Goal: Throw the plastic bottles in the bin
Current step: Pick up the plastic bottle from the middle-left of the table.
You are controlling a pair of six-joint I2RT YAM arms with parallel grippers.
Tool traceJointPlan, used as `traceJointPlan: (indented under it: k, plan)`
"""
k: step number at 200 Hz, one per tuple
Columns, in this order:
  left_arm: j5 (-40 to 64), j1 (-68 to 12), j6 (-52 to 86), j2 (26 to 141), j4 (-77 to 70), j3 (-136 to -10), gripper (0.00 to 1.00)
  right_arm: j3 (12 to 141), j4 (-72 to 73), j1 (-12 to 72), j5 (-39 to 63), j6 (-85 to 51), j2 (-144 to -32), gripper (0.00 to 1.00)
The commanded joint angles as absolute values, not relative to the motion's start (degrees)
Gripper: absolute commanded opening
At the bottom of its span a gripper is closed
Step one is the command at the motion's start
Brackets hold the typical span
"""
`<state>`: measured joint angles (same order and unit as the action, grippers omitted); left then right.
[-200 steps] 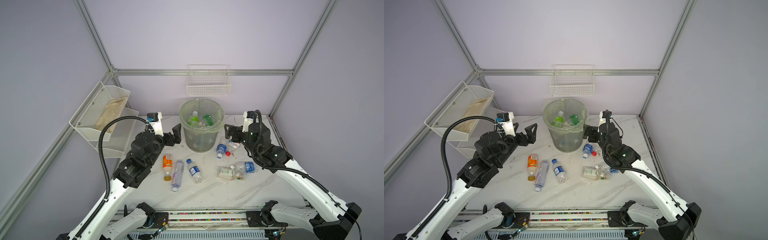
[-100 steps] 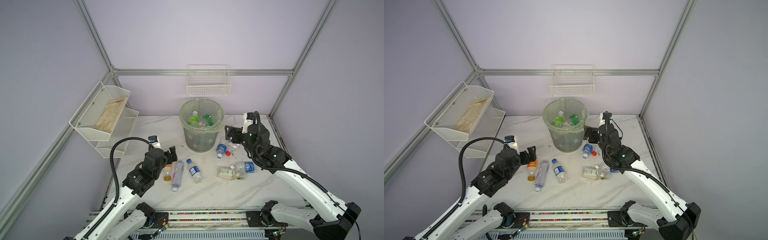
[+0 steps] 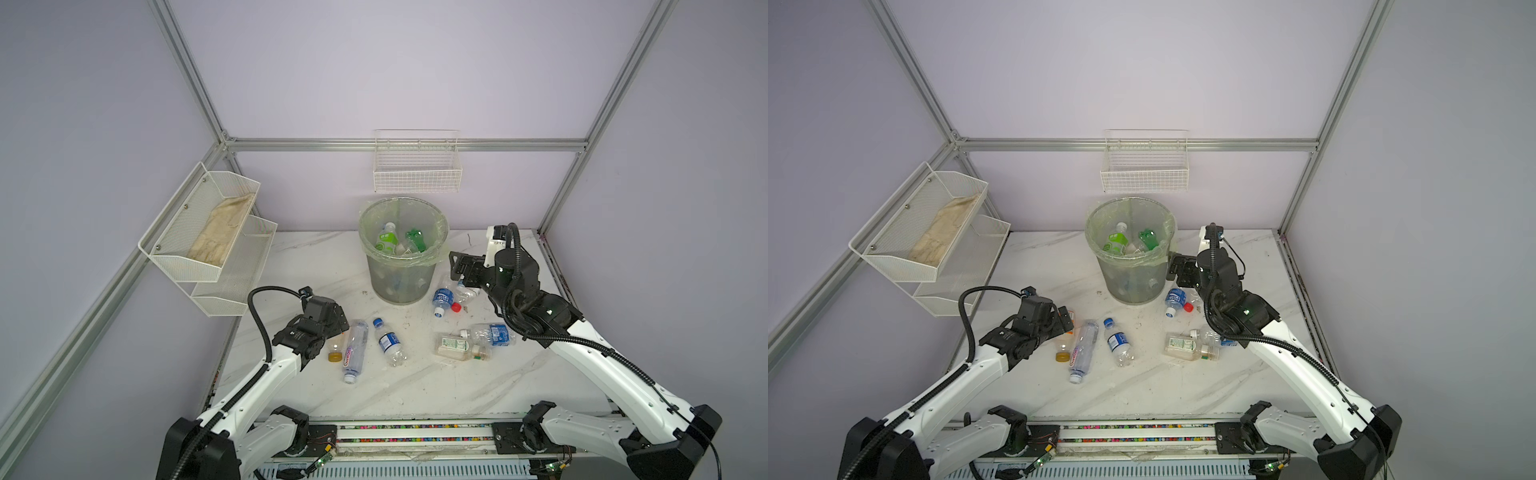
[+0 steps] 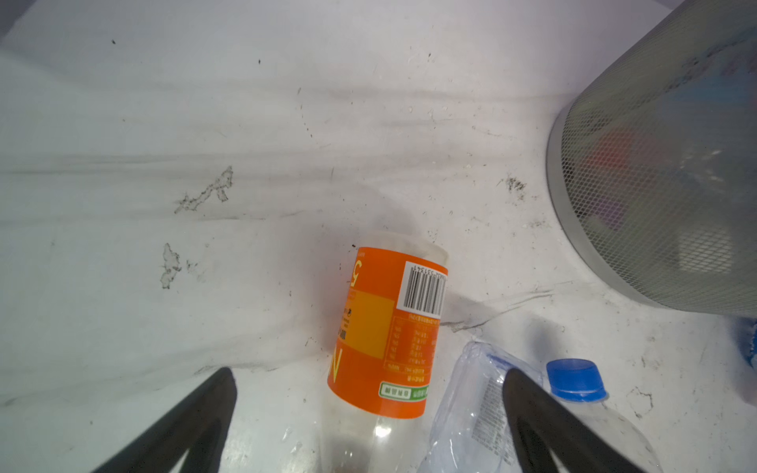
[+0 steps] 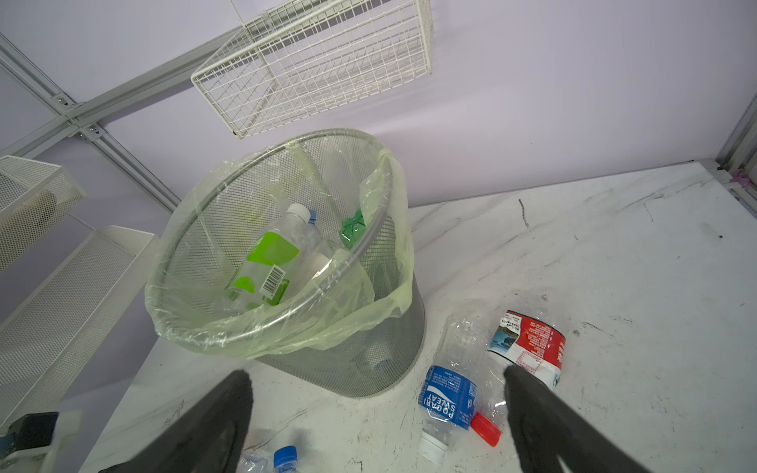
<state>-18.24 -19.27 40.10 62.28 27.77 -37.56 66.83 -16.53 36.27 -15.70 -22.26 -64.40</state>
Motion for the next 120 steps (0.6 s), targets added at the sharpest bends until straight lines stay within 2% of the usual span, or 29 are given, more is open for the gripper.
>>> traceJointPlan:
  k: [1, 80, 102, 120]
  plan:
    - [-17.2, -18.9, 42.1, 65.9, 25.8, -36.5, 1.00, 66.4, -16.9, 35.9, -16.2, -22.7, -64.2, 0.97]
    - [-16.3, -18.2, 42.2, 77.7, 21.6, -37.1, 1.00, 66.5, -17.0, 35.9, -16.3, -22.5, -64.5, 0.97]
    - [-15.7, -18.0, 41.9, 78.8, 20.6, -37.2, 0.94, 66.4, -17.0, 35.9, -16.5, -22.5, -64.2, 0.97]
    - [-15.5, -17.8, 41.8, 79.4, 20.3, -37.3, 0.81, 66.3, -17.0, 36.0, -16.4, -22.5, -64.2, 0.97]
